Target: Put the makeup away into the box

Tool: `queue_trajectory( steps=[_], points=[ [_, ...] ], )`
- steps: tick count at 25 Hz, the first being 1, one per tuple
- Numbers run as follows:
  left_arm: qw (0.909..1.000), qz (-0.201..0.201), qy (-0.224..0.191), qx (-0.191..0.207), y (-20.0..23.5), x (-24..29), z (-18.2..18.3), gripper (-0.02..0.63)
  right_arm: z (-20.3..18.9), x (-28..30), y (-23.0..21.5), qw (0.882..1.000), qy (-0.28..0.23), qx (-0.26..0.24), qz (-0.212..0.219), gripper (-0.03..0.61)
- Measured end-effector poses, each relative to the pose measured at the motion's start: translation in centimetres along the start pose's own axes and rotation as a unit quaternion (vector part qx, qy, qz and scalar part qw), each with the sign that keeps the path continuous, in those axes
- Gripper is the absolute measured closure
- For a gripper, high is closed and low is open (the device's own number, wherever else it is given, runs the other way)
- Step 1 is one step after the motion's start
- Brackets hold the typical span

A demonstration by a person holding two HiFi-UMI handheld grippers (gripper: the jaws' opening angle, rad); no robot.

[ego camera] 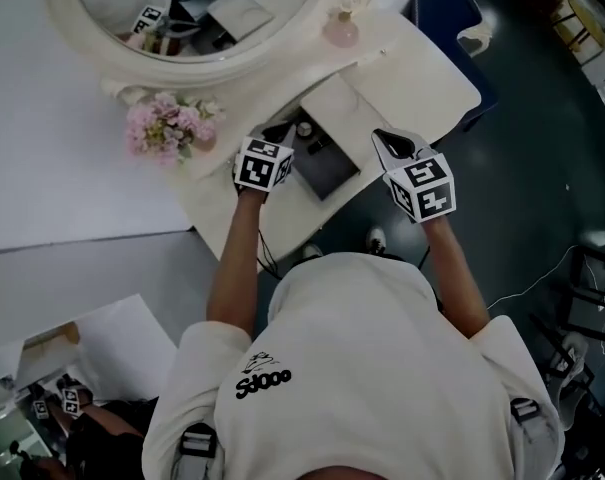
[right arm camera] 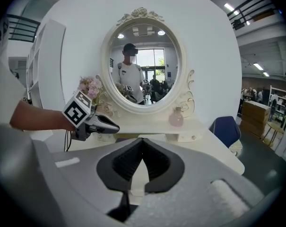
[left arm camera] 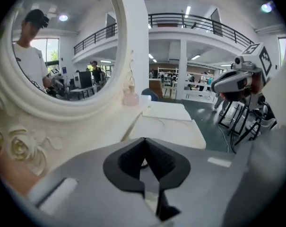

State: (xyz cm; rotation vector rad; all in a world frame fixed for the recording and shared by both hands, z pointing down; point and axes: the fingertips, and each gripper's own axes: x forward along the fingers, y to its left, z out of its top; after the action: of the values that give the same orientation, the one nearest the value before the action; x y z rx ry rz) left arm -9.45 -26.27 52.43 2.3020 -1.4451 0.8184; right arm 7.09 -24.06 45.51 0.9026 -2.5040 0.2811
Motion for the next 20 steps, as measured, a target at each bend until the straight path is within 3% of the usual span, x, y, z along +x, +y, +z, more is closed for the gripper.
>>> queue_trajectory(
  steps=[8, 15, 20],
  points=[
    [0.9885, 0.082, -0.126, 0.018, 0.1, -8.8, 7.3, 0.597, 8.4, 0.2, 0.9, 0.994, -0.077, -0.071, 0.042, 0.577],
    [0.9699, 0.151, -0.191, 0.020, 1.4, -15.2, 10.7, 0.597, 13.5, -0.9, 3.8, 0.980, -0.128, -0.132, 0.082, 0.577],
    [0.9508, 0.201, -0.235, 0.023, 2.6, -20.0, 13.2, 0.597, 16.8, -2.1, 5.6, 0.969, -0.165, -0.152, 0.101, 0.577]
  ],
)
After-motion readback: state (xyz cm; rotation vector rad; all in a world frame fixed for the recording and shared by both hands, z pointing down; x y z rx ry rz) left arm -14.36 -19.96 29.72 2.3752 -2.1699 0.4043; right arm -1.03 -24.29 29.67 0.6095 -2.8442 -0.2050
